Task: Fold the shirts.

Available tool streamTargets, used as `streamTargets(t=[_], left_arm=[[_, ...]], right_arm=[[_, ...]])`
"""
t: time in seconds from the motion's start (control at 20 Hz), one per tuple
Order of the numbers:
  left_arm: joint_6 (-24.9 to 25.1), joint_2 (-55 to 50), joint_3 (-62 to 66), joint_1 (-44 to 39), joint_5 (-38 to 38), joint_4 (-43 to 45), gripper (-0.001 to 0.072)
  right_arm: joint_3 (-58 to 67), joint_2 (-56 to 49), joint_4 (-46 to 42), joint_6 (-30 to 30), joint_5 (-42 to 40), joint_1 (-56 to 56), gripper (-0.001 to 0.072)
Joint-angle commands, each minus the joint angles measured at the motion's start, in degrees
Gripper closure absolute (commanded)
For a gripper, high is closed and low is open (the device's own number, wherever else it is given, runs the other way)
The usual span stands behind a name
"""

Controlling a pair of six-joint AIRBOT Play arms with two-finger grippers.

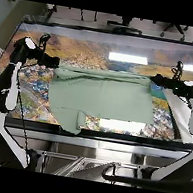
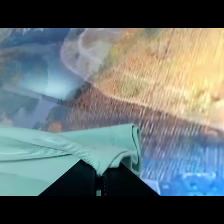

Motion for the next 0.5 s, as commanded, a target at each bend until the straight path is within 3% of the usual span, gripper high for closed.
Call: streamTargets(t=[0.0,0.25,0.45], left_arm=[[-0.52,-0.48,0.09,-0.15,4.17,-5.42,0.0697],[-0.59,-0.50,-3.50,-1.27,5.57,-5.84,0.0697],[-0.85,-0.50,-8.09,-2.12,10.91,-5.75,0.0694]], right_arm=[[0.76,-0.17,-0.04,-1.90,-2.78,2.14,0.0687],[0.76,-0.44,-1.11,-4.11,-6.91,4.87,0.0687],[0.79,-0.81,-1.31,-4.13,-7.21,5.53,0.0687]])
